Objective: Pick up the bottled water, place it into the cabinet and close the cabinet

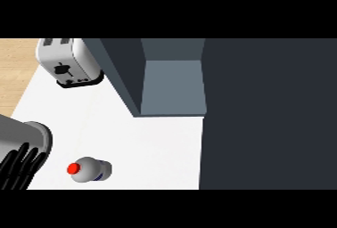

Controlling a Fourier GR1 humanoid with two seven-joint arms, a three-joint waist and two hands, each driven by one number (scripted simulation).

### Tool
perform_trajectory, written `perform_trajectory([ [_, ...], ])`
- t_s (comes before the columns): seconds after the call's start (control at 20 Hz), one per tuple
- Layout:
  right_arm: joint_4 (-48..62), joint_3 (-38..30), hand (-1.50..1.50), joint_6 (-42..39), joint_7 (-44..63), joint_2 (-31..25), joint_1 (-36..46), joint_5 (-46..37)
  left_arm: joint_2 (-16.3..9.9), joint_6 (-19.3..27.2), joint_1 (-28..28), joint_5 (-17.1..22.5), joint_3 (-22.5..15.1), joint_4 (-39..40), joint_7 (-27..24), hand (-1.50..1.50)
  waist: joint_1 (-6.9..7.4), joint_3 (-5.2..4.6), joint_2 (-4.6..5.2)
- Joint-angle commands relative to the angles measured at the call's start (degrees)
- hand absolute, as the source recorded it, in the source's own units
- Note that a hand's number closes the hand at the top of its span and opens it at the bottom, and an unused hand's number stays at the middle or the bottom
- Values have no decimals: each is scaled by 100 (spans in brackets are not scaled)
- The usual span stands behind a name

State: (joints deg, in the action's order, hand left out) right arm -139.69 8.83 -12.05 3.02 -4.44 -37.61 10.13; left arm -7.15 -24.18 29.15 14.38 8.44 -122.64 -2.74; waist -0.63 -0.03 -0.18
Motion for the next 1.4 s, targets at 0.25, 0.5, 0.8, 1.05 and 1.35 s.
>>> perform_trajectory([
  [0.25,-790,-131,-150,-461,-527,-235,-1095,254,312,-28,-605,-1036,-152,2011,-1159,-150,-60,-1,-4],
  [0.5,-891,103,-150,-361,-559,-94,-1187,22,100,-4,-1318,-1230,169,3313,-1650,-150,-41,-5,10],
  [0.8,-954,-229,-150,-681,-864,-251,-1683,378,447,497,-1464,-1643,127,3923,-2335,-150,-44,1,-4],
  [1.05,-1196,-42,-150,-776,-984,-252,-1990,185,108,365,-1998,-1823,421,5607,-3374,-150,-67,-8,8],
  [1.35,-711,-21,-150,-1001,-1525,-212,-2213,78,-29,-393,-2431,-1690,236,6543,-3674,-150,-57,-4,6],
])
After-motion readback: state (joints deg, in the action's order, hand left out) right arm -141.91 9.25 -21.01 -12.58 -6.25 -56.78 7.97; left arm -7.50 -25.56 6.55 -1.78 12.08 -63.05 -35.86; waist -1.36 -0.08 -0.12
